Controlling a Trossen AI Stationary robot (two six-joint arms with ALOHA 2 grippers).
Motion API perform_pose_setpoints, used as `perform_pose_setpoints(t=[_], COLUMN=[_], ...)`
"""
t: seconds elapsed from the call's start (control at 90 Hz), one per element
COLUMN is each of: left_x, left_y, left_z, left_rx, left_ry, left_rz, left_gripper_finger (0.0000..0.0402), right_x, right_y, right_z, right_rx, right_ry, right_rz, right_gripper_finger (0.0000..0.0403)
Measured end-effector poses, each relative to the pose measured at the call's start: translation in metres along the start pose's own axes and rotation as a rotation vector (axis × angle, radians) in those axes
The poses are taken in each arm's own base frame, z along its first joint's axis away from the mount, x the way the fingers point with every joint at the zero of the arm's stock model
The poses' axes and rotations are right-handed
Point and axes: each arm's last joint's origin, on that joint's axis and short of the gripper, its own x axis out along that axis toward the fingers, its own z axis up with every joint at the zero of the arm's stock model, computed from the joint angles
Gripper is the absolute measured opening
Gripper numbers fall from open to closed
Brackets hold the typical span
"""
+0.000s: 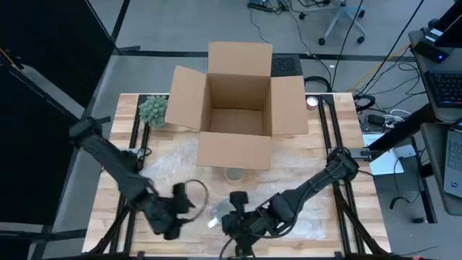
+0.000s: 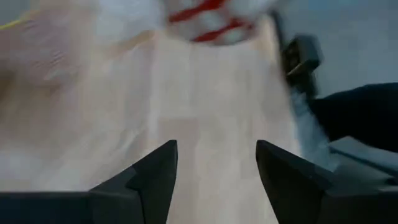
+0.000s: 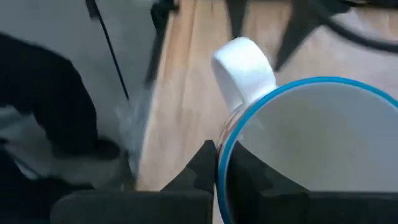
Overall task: Wrap mug
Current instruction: Wrap the red patterned mug with bubble wrap
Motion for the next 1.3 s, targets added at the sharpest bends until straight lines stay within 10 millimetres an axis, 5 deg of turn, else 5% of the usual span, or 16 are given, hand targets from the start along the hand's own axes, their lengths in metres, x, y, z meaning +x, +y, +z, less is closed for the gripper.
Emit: perform_pose_setpoints(t=[0.244,0.611,0.911,1.3], left_x=[-0.033,-0.042,-0.042,-0.041], left_y=[0.006,0.005,0.005,0.004], left_z=[-0.02,-0.03,-0.03,-0.028], left_rx=[-0.058,-0.071,-0.072,-0.079], left_ry=[0.042,0.056,0.034,0.016], left_rz=[0.051,0.075,0.084,0.083], left_gripper_finger=[0.0205,0.0205,0.0205,0.0205], right_x=[0.048,0.103,0.129,0.137], right_y=[-0.03,-0.07,-0.077,-0.083], right_z=[0.008,0.001,-0.01,-0.011], right_rx=[0.071,0.144,0.115,0.123], right_ry=[-0.056,-0.023,0.008,-0.001], right_rz=[-0.043,-0.1,-0.111,-0.129], right_gripper_finger=[0.0004,0.0004,0.0004,0.0004])
